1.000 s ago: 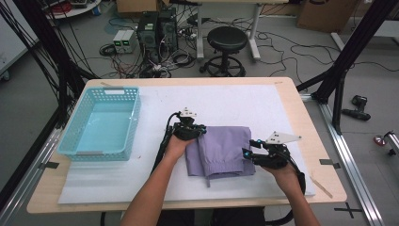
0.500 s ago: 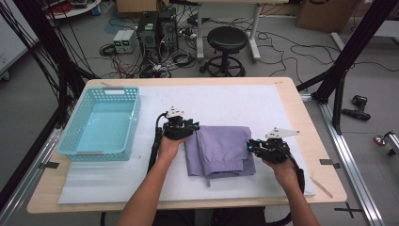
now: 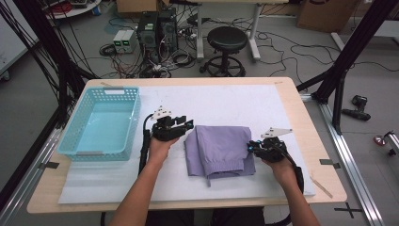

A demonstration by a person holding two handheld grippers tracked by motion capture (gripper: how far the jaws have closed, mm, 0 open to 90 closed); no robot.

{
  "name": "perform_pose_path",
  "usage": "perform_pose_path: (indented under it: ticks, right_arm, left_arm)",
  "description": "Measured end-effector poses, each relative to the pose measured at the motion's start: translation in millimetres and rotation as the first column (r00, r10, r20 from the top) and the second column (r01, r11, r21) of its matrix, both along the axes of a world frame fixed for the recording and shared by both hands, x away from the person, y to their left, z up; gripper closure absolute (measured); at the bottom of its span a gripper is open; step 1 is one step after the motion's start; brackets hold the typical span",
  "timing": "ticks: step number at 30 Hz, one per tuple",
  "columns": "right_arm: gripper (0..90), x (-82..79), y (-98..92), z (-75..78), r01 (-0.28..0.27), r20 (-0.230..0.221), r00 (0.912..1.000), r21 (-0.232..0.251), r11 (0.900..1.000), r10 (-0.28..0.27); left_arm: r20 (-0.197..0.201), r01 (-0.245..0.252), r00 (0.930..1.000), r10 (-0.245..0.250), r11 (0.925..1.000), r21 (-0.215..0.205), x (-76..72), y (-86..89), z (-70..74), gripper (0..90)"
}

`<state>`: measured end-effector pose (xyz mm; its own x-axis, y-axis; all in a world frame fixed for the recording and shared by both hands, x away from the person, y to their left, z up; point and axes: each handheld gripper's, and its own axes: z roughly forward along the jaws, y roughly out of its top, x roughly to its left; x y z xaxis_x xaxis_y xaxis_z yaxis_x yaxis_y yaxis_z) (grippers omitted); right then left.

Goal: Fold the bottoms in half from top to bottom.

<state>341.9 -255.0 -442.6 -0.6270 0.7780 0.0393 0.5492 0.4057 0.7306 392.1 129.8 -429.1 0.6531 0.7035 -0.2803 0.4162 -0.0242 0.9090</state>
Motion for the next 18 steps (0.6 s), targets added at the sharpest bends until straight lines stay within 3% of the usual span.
perform_pose_path:
  ticks: [4, 7, 11, 14, 16, 18]
  right_arm:
    - [77.9, -11.3, -6.2, 7.7, -0.017, 0.047, 0.9988, 0.03, 0.999, 0.016]
    - [64.8, -17.7, -12.4, 8.9, 0.001, 0.065, 0.9979, 0.06, 0.998, -0.005]
    - [47.4, -23.5, -21.0, 14.9, 0.019, 0.115, 0.9929, 0.084, 0.996, -0.028]
    - [33.8, -22.7, -24.1, 21.4, 0.034, 0.141, 0.989, 0.092, 0.995, -0.047]
    - [27.0, -22.0, -24.7, 23.7, 0.054, 0.155, 0.9855, 0.098, 0.994, -0.069]
    - [25.9, -21.4, -25.7, 25.4, 0.071, 0.165, 0.9825, 0.101, 0.992, -0.087]
  left_arm:
    - [-0.004, -0.001, 1.0, 0.001, 1.0, -0.005, -3.8, 6.7, -4.9, 59.3]
    - [0.003, 0.0, 1.0, 0.001, 0.9998, -0.02, -8.7, 11.0, -7.4, 59.1]
    - [0.01, -0.013, 0.9999, 0.013, 0.9995, -0.028, -15.3, 14.6, -7.4, 48.0]
    - [0.005, -0.026, 0.9996, 0.027, 0.999, -0.035, -18.2, 15.8, -5.2, 32.5]
    - [0.017, -0.036, 0.9992, 0.036, 0.9991, -0.022, -19.2, 17.1, -3.2, 26.4]
    - [0.017, -0.034, 0.9992, 0.035, 0.9989, -0.031, -20.3, 19.1, -1.6, 26.0]
